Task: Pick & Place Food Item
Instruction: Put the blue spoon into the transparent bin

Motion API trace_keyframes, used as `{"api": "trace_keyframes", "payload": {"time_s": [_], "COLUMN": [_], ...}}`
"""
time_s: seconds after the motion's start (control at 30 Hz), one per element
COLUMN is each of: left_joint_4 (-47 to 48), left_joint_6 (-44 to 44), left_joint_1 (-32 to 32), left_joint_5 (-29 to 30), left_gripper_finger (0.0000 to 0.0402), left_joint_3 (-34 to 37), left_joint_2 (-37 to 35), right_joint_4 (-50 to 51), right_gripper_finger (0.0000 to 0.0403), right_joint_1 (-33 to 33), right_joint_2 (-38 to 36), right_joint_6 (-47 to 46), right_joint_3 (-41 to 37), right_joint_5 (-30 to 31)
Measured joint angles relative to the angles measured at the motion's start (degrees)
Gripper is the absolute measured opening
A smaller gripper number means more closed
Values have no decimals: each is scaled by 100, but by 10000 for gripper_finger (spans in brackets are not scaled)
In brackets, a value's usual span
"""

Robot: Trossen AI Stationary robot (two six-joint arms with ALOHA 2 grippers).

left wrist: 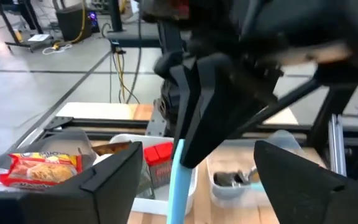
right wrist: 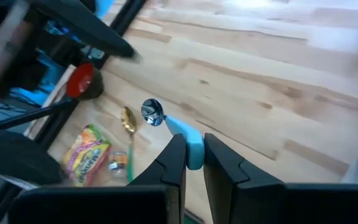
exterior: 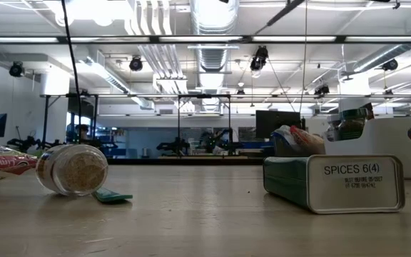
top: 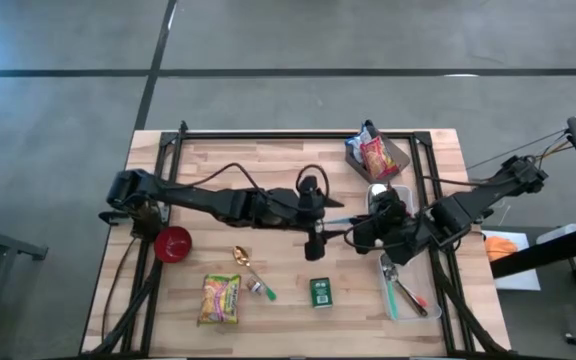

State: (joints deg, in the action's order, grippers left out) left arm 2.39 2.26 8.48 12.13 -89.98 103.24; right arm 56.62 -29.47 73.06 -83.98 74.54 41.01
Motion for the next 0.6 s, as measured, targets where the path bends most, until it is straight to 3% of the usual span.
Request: {"api": "trace_keyframes", "payload": {"time_s": [0.33,0.6], "left_joint_4": [172,298], "left_joint_6": [1037,1137], "left_joint_1": [-215,-238], "left_joint_5": [30,10], "left_gripper_finger": [322,323], "left_joint_3": [18,26], "left_joint_2": [-423,-452], "right_joint_4": [1882,3127], "right_gripper_finger": [27,27], "right_joint_1": [-994,-2070], "right_joint_2": [-479,-646], "right_joint_6": [-1317,-2160], "right_joint_3": [0,2], "right_joint_5": [32,-531]}}
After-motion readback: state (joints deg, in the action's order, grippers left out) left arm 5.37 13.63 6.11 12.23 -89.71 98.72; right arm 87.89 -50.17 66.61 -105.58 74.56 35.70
